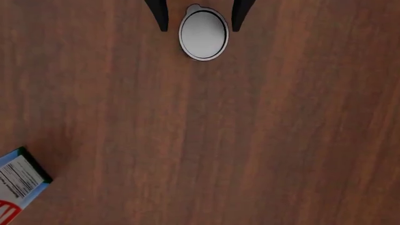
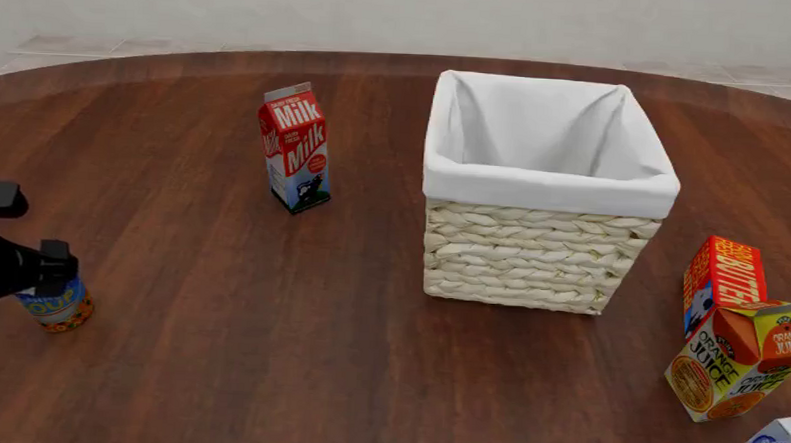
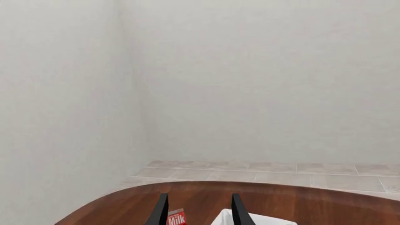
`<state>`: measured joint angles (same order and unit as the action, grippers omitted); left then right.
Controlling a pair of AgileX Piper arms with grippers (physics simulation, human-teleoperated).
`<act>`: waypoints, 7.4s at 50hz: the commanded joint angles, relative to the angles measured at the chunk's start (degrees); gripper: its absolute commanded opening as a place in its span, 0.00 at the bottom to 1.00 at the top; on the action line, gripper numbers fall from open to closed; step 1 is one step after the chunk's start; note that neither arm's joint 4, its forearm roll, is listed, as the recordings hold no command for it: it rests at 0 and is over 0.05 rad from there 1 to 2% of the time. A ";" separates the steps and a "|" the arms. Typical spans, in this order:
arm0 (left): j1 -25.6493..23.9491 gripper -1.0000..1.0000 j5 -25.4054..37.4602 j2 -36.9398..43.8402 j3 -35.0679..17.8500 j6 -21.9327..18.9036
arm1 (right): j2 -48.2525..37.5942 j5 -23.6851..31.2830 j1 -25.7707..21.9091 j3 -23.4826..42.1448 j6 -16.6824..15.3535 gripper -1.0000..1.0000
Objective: Pick up the alphabet soup and the tomato sauce, and put them in the basket.
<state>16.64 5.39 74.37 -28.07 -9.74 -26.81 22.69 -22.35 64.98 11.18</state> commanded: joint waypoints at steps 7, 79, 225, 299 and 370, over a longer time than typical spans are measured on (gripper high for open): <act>0.71 1.00 -2.61 2.16 0.70 -0.31 | 0.25 0.34 -0.36 0.35 -0.30 1.00; 0.97 0.00 -11.29 8.59 3.65 2.60 | 0.57 0.48 -1.37 0.38 -1.36 1.00; -32.89 0.00 18.83 -5.30 -34.06 4.90 | 1.23 1.71 -2.22 2.66 -2.02 1.00; -50.45 0.00 16.85 7.17 -47.85 3.28 | 2.46 2.90 -3.11 3.53 -1.83 1.00; -60.54 0.00 16.47 18.85 -59.50 -0.29 | 2.22 1.08 -3.38 3.29 -2.33 1.00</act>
<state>-43.02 21.89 91.71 -85.26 -8.06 -23.86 25.46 -25.85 69.02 8.87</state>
